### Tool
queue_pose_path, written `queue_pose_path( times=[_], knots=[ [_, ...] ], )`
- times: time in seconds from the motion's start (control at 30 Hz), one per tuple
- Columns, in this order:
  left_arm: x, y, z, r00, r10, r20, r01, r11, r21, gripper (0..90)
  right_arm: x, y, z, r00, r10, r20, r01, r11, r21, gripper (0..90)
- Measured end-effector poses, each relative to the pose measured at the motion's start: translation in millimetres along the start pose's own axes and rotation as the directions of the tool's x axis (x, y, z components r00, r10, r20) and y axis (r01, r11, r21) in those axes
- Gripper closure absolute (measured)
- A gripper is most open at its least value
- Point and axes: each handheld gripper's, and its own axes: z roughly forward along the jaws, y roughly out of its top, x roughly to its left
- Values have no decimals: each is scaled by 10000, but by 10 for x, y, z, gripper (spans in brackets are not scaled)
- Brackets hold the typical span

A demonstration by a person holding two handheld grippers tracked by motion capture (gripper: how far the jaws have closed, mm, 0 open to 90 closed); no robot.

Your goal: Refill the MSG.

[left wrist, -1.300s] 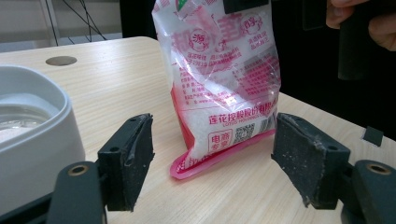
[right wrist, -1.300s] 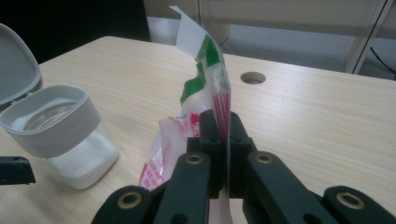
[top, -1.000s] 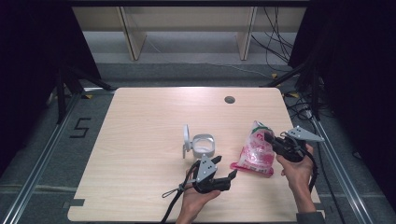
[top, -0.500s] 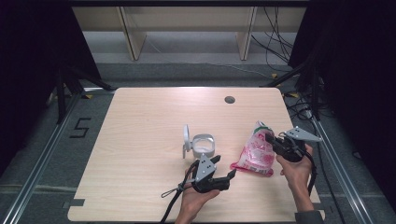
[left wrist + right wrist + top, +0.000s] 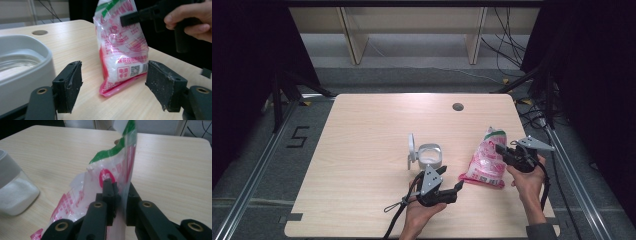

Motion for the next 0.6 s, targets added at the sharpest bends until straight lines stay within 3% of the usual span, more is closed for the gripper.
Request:
queue_pose_path(
  times=[0.07,0.1,0.13,0.2,0.3,0.43,0.47,0.5,0.53,0.57,0.6],
  knots=[
    [0,-3,-11,10000,-33,-26,33,10000,25,283,17,-28,12,9992,365,181,-368,9992,164,813],
    [6,-3,-13,10000,-42,-10,42,10000,-31,283,-29,-36,26,9998,24,175,-25,10000,89,812],
    [19,-5,-8,10000,-36,77,37,10000,-86,283,-19,-43,22,9995,269,148,-271,9995,151,811],
    [20,-7,-18,10000,-42,-53,42,10000,38,283,-34,-53,24,9997,234,33,-235,9993,277,805],
    [14,-15,-16,10000,-82,-24,82,10000,40,282,-20,-69,21,9979,626,166,-631,9975,330,794],
    [16,-20,-18,10000,-21,-22,21,9999,144,282,-16,-68,10,9966,722,391,-738,9964,417,756],
    [18,-20,-23,10000,-9,-6,9,9999,131,282,-42,-68,16,9979,428,494,-448,9982,405,747],
    [21,-18,-27,10000,-7,-24,8,10000,88,282,-22,-73,11,9956,749,561,-776,9959,469,735],
    [26,-19,-20,10000,-49,34,49,10000,-35,282,-62,-77,11,9980,401,492,-422,9982,416,721],
    [47,-11,-24,9998,188,90,-188,9998,-27,282,-70,-86,6,9979,381,518,-398,9987,323,701],
    [33,-16,-26,10000,-41,-14,41,10000,56,281,-75,-93,4,9978,397,528,-416,9985,348,678]
  ],
)
